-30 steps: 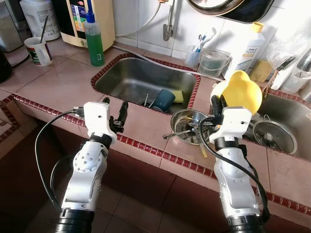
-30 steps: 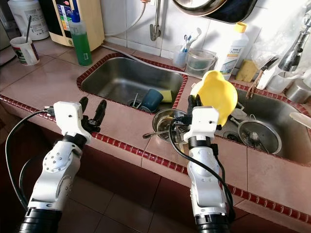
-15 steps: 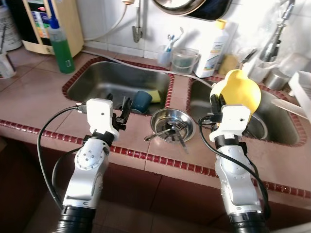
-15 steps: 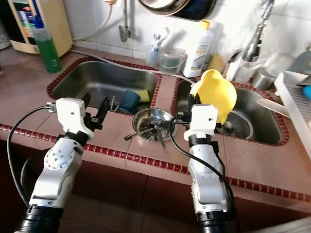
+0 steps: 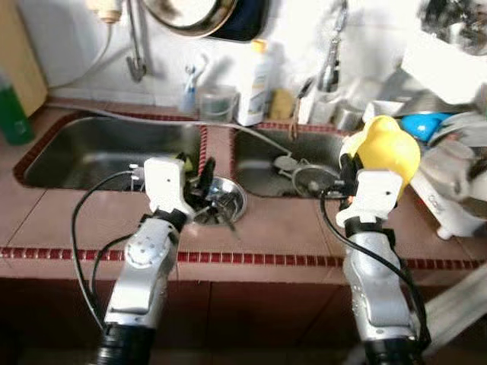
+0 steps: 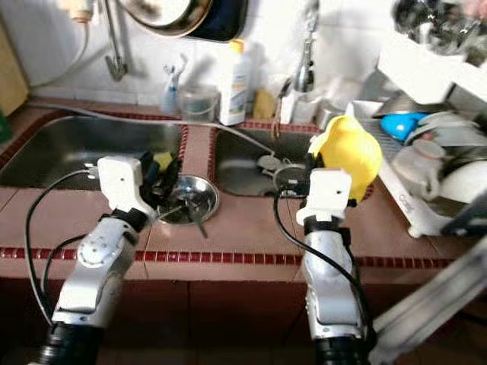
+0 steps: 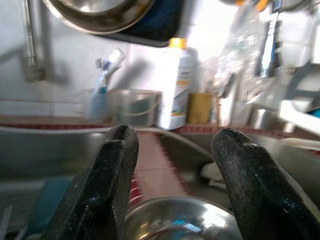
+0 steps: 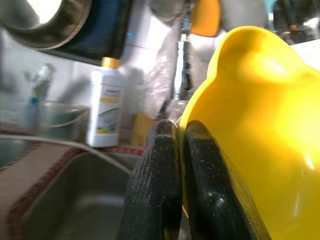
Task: Kitchen organization
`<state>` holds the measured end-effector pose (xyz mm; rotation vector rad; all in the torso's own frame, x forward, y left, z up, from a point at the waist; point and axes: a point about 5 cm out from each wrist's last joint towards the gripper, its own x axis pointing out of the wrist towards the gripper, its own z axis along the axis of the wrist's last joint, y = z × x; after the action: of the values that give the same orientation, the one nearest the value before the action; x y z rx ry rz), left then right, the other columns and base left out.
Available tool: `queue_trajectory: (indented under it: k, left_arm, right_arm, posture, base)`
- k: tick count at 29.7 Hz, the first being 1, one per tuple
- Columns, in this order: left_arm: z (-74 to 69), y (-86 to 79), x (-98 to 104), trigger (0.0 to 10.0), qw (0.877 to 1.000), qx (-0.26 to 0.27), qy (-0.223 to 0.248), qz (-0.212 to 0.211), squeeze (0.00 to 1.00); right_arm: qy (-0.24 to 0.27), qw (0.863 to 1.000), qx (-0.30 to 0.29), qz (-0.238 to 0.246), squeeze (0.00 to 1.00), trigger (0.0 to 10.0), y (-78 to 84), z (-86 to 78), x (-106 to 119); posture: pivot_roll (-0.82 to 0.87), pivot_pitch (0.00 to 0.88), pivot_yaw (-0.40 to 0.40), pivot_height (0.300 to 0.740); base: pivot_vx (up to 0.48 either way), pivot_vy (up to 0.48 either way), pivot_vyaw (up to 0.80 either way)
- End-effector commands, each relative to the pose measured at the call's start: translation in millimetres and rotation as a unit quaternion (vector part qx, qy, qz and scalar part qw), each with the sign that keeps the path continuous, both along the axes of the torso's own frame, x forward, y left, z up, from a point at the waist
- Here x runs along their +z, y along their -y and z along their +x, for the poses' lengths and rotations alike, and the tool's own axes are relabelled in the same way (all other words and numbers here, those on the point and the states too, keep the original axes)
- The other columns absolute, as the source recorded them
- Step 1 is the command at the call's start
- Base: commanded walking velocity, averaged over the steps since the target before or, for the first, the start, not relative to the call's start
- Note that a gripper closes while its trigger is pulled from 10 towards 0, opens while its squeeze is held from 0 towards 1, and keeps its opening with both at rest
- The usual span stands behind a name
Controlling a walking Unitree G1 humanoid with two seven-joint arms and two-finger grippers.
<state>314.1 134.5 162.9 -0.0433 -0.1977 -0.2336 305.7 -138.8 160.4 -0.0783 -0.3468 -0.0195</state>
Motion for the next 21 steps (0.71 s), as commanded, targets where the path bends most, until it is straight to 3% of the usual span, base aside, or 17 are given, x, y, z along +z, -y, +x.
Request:
queue_trajectory:
  k: [1, 14, 21]
  left_arm:
    - [0.5, 3.9, 2.6, 10.0, 1.000, -0.018, 0.001, 0.005, 0.00]
    - [-4.5, 7.1, 0.8, 10.0, 0.997, -0.061, 0.001, 0.043, 0.00]
    - [-5.4, 6.7, 0.7, 10.0, 0.997, -0.064, -0.002, 0.034, 0.00]
  right_arm:
    - [0.018, 1.000, -0.004, -0.005, 0.00, 10.0, 4.5, 0.7, 9.0]
    - [0.020, 1.000, -0.006, 0.001, 0.00, 10.0, 5.5, -2.4, 8.4]
    - [0.019, 1.000, -0.001, 0.003, 0.00, 10.0, 3.7, -2.6, 8.1]
  posture:
    - [-0.17, 0.000, -0.056, 0.732]
    - [-0.18, 0.000, -0.045, 0.732]
    - [-0.17, 0.000, -0.047, 0.732]
  base:
    - [0.000, 0.000, 0.00]
    - [0.000, 0.000, 0.00]
    - [0.000, 0.000, 0.00]
